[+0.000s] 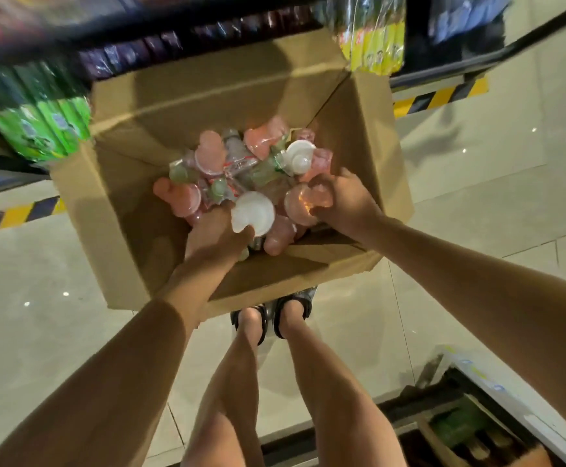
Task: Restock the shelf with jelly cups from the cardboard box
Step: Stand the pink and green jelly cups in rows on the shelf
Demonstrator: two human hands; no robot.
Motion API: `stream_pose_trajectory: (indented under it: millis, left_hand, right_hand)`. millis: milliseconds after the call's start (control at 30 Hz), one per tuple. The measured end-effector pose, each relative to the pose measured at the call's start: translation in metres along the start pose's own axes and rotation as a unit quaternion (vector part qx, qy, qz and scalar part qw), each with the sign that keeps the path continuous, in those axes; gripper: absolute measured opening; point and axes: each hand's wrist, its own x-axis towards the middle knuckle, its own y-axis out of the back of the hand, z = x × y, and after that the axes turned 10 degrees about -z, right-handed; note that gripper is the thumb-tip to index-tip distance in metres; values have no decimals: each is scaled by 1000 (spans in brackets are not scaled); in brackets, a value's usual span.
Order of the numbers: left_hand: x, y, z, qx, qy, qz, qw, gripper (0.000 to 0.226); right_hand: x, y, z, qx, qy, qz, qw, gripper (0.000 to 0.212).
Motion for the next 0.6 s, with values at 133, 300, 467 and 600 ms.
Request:
stream_pose_trajectory:
  millis: [133, 300, 467, 600]
  left_hand:
    - [-50, 64, 14, 86, -48, 25, 995, 44]
    - [-126, 151, 48, 101, -82, 47, 990, 64]
    - [-202, 224, 98, 183, -98, 82, 975, 64]
    - [-270, 278, 139, 222, -155, 137, 953, 76]
  right_hand:
    - [-37, 64, -49, -105, 26, -25, 994, 48]
    - [-96, 156, -125, -74, 62, -21, 995, 62]
    - [-151, 242, -199, -151, 106, -16, 983, 52]
    - [-205, 309, -262, -208, 150, 0, 966, 51]
